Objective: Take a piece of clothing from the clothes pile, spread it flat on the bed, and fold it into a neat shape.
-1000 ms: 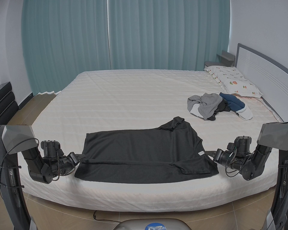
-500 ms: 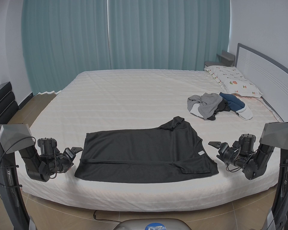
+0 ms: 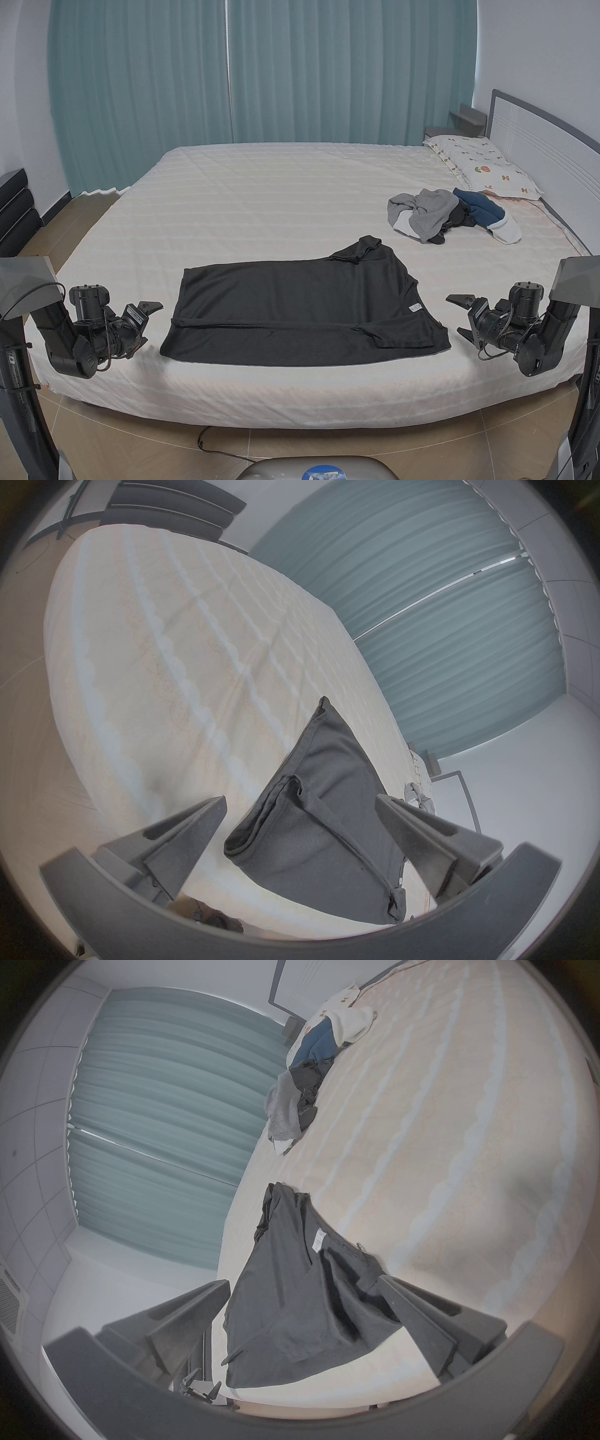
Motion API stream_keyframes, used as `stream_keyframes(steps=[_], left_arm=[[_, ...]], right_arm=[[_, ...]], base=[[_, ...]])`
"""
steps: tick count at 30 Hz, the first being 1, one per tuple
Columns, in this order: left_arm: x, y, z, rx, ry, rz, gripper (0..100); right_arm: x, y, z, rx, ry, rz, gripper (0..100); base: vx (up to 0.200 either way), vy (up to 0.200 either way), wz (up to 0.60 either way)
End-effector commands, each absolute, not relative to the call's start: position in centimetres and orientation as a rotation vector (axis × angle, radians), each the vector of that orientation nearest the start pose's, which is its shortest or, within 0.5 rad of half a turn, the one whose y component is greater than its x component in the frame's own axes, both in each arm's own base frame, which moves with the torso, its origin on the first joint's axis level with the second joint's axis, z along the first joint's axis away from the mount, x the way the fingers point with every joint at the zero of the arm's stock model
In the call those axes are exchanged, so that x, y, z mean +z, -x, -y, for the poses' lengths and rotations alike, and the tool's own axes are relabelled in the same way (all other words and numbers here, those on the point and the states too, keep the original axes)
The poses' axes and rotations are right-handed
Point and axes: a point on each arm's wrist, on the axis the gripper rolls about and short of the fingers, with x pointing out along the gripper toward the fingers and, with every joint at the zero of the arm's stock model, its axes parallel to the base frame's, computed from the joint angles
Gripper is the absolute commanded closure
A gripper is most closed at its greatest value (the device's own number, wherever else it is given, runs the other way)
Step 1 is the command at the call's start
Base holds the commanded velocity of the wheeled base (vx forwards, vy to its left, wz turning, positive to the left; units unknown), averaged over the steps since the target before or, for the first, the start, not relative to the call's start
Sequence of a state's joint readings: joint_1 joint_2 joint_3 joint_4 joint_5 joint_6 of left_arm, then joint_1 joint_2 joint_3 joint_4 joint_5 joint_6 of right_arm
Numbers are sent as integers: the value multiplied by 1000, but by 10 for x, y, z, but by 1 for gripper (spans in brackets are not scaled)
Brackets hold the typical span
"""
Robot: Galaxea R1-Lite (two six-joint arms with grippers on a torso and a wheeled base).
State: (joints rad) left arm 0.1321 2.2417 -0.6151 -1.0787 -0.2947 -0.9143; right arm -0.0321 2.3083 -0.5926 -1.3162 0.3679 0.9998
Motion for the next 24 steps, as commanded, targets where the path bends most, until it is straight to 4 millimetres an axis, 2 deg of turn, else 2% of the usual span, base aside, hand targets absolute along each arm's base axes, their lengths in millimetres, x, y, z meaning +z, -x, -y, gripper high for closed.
stream_keyframes(steps=[1,7,16,24], left_arm=[[5,-335,-37,96,1005,-575,0],[3,-337,-38,97,1001,-574,0],[3,-337,-38,97,999,-575,0],[3,-338,-38,95,999,-575,0]], right_arm=[[-1,-341,2,111,-1056,-525,0],[-2,-340,1,117,-1055,-530,0],[-5,-339,-1,117,-1055,-543,0],[-6,-338,-1,115,-1054,-549,0]], base=[[0,0,0],[0,0,0],[200,0,0],[0,0,0]])
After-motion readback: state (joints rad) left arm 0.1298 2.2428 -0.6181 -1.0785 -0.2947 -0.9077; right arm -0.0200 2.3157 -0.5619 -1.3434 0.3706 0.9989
